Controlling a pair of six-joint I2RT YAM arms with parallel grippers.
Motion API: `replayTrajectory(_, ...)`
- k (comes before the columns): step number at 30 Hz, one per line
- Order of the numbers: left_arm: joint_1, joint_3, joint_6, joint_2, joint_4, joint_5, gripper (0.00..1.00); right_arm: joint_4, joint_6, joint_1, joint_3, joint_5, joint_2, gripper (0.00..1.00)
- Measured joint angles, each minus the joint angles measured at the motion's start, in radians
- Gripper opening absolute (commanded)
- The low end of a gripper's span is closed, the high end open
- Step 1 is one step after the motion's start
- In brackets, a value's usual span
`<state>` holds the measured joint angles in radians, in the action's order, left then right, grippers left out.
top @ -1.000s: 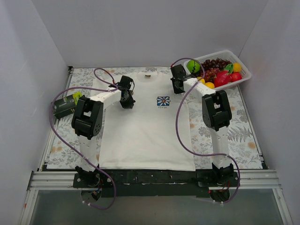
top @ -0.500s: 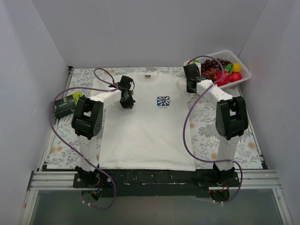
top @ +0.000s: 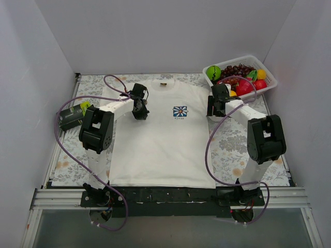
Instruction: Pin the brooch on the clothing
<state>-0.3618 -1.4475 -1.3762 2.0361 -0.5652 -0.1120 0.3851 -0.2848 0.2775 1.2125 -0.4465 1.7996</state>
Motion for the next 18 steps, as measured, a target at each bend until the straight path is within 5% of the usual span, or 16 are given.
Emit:
replayTrajectory(5,0.0,-0.006,0.021,0.0,-0.011,0.006,0.04,-0.02,0.01,-0.004,0.004,0.04,-0.079,0.92)
replayTrajectory(13,0.004,-0.067,0.067,-0.001,-0.051,0.028,0.3,-0.061,0.05,0.029,0.092,0.187,-0.085,0.9)
replayTrajectory(16,0.012,-0.159,0.082,0.001,-0.065,0.042,0.53,-0.064,0.067,0.076,0.206,0.223,0.011,0.9)
replayTrajectory(17,0.018,-0.199,0.086,0.005,-0.071,0.046,0.68,-0.058,0.072,0.09,0.253,0.232,0.051,0.9)
replayTrajectory(18,0.024,-0.227,0.095,0.008,-0.071,0.047,0.94,-0.059,0.076,0.098,0.286,0.241,0.086,0.9)
